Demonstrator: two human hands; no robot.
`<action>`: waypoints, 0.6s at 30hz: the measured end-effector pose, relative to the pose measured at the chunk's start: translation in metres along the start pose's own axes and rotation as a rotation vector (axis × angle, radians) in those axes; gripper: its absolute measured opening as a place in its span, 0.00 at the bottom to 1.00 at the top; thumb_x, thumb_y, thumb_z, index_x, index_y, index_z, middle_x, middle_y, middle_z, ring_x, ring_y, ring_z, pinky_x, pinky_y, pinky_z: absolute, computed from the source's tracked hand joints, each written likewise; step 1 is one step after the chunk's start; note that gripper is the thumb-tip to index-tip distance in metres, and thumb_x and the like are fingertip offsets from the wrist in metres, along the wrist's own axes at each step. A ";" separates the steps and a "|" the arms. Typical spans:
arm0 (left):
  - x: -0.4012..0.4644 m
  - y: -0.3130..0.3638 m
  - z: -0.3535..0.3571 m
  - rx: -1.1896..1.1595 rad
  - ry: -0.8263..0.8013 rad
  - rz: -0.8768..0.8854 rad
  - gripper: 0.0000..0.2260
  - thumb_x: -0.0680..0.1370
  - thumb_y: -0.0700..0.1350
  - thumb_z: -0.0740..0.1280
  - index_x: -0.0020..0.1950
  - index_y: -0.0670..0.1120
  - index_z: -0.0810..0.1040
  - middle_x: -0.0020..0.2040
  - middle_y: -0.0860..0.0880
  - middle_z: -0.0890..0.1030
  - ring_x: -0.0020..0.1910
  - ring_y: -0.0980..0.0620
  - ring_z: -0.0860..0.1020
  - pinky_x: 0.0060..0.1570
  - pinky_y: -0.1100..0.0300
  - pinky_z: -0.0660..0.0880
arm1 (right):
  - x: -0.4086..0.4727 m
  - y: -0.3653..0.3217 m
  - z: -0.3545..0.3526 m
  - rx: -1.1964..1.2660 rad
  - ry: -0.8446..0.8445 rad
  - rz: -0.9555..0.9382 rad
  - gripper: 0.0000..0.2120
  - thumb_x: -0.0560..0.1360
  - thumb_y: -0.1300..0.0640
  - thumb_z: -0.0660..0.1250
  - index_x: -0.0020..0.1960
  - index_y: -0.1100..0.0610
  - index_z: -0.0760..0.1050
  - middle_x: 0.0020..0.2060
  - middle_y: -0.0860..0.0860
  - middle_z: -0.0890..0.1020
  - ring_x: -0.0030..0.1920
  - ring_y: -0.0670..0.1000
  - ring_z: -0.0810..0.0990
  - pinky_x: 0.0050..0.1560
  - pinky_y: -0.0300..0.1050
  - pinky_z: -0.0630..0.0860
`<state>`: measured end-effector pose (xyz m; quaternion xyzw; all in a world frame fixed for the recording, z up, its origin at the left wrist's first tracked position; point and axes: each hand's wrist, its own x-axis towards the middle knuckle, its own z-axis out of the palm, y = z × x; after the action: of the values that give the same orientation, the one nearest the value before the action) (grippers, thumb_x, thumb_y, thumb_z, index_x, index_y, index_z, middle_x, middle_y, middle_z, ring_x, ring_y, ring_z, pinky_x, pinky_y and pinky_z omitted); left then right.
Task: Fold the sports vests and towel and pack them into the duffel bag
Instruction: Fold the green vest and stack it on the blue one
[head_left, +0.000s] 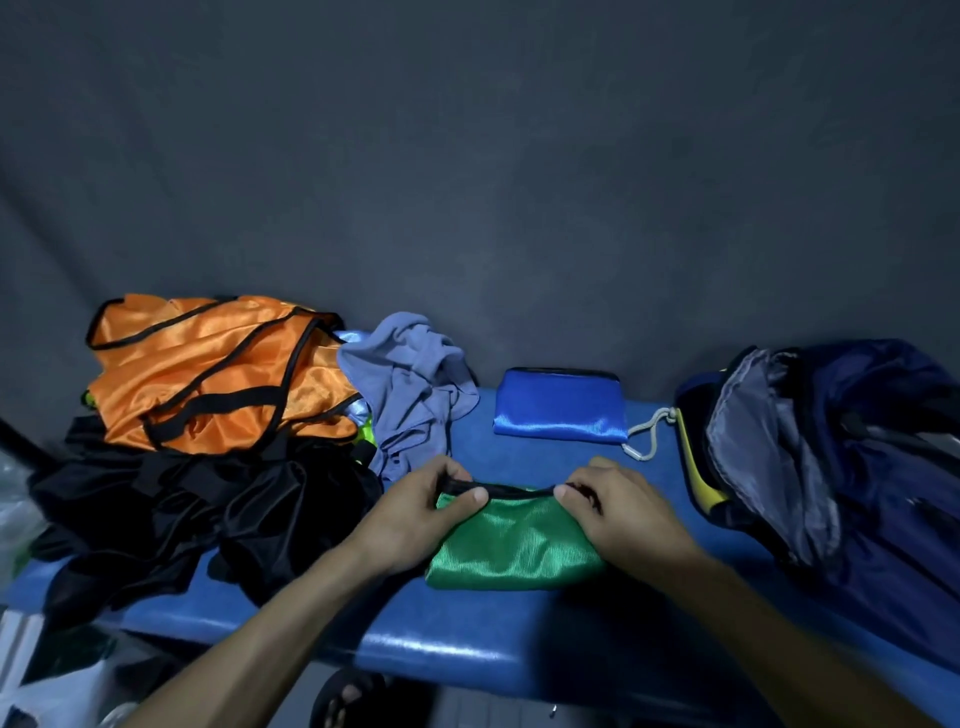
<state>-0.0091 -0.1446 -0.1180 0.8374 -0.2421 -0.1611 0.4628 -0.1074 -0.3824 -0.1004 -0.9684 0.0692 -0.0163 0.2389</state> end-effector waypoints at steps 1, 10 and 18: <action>-0.001 0.002 -0.004 0.025 0.006 0.040 0.09 0.79 0.53 0.72 0.54 0.50 0.77 0.47 0.58 0.83 0.47 0.60 0.81 0.52 0.58 0.77 | -0.001 -0.001 0.000 -0.008 0.003 -0.010 0.09 0.83 0.43 0.59 0.50 0.46 0.73 0.44 0.44 0.74 0.45 0.49 0.75 0.47 0.52 0.73; 0.011 0.001 -0.034 0.460 -0.079 0.308 0.06 0.81 0.57 0.67 0.52 0.56 0.78 0.46 0.62 0.82 0.46 0.63 0.80 0.45 0.61 0.76 | 0.001 -0.005 0.004 -0.070 -0.020 0.085 0.09 0.84 0.46 0.54 0.48 0.48 0.67 0.46 0.47 0.71 0.46 0.52 0.74 0.50 0.54 0.74; 0.030 -0.001 -0.023 0.435 -0.061 0.164 0.18 0.85 0.56 0.59 0.37 0.49 0.68 0.33 0.52 0.73 0.36 0.53 0.74 0.39 0.52 0.70 | 0.008 -0.001 0.008 -0.007 0.006 0.137 0.10 0.83 0.47 0.56 0.46 0.49 0.68 0.46 0.47 0.70 0.45 0.51 0.73 0.48 0.52 0.73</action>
<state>0.0278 -0.1444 -0.1082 0.8898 -0.3521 -0.0920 0.2753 -0.0993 -0.3792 -0.1073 -0.9622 0.1361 -0.0024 0.2357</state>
